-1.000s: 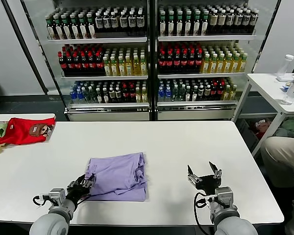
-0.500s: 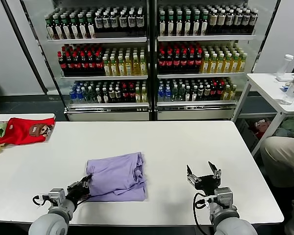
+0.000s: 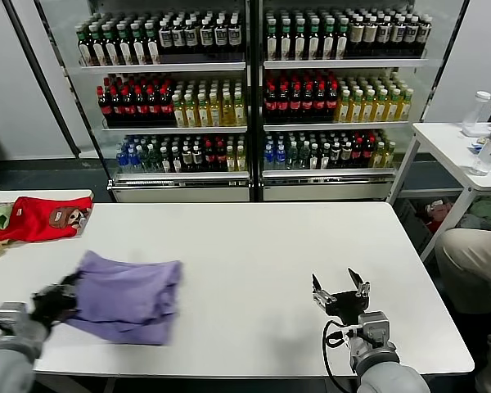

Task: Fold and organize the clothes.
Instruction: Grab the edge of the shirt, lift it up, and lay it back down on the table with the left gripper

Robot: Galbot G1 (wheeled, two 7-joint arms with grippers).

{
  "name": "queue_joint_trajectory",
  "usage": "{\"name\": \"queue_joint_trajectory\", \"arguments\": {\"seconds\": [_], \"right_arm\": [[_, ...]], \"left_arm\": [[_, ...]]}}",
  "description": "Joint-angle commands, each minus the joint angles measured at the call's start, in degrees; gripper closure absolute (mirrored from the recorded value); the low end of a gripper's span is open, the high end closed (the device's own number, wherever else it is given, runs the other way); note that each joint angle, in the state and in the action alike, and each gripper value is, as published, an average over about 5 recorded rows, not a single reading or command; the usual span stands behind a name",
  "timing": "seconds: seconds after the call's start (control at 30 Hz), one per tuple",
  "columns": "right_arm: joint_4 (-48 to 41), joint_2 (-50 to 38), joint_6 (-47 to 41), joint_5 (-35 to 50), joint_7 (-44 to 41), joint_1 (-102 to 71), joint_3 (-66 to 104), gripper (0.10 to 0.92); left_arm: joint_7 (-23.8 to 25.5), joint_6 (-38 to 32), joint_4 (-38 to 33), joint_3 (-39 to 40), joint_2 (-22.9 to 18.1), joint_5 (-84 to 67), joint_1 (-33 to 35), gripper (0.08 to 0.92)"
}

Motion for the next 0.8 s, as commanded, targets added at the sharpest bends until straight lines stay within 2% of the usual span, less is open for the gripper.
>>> {"name": "queue_joint_trajectory", "arguments": {"seconds": [0.03, 0.17, 0.3, 0.4, 0.47, 0.53, 0.63, 0.73, 0.8], "right_arm": [[-0.2, 0.1, 0.2, 0.0, -0.1, 0.5, 0.0, 0.203], [0.4, -0.6, 0.2, 0.2, -0.1, -0.4, 1.2, 0.203], [0.5, -1.3, 0.2, 0.5, -0.2, -1.2, 2.5, 0.203], [0.6, -1.6, 0.2, 0.5, -0.1, -1.5, 2.8, 0.203], [0.7, -1.8, 0.1, 0.5, -0.1, -1.7, 3.0, 0.203], [0.7, -2.1, 0.1, 0.5, -0.1, -1.9, 3.3, 0.203], [1.0, -2.6, 0.1, 0.6, -0.1, -2.3, 3.8, 0.203], [1.2, -2.9, 0.1, 0.8, -0.2, -2.5, 4.2, 0.203], [1.1, -3.0, 0.1, 1.0, -0.3, -2.4, 4.3, 0.203]], "left_arm": [[3.4, 2.0, -3.8, -12.0, 5.8, -5.3, 0.5, 0.889], [-0.3, 2.7, -13.9, 1.8, -0.8, -9.9, -0.5, 0.889], [-1.2, 2.3, -22.6, 22.5, -10.2, -8.3, -0.8, 0.889], [-0.8, 0.8, -24.6, 37.4, -16.9, -3.3, -1.9, 0.889], [0.0, -0.5, -23.7, 44.5, -19.9, 0.8, -2.6, 0.889], [1.4, -2.7, -20.8, 49.0, -22.1, 5.1, -4.1, 0.889], [2.7, -6.1, -14.1, 50.4, -23.8, 10.2, -8.2, 0.889], [2.9, -10.1, -8.6, 49.9, -23.9, 11.5, -11.4, 0.889], [2.8, -11.5, -7.7, 49.3, -23.6, 11.2, -12.1, 0.873]]}}
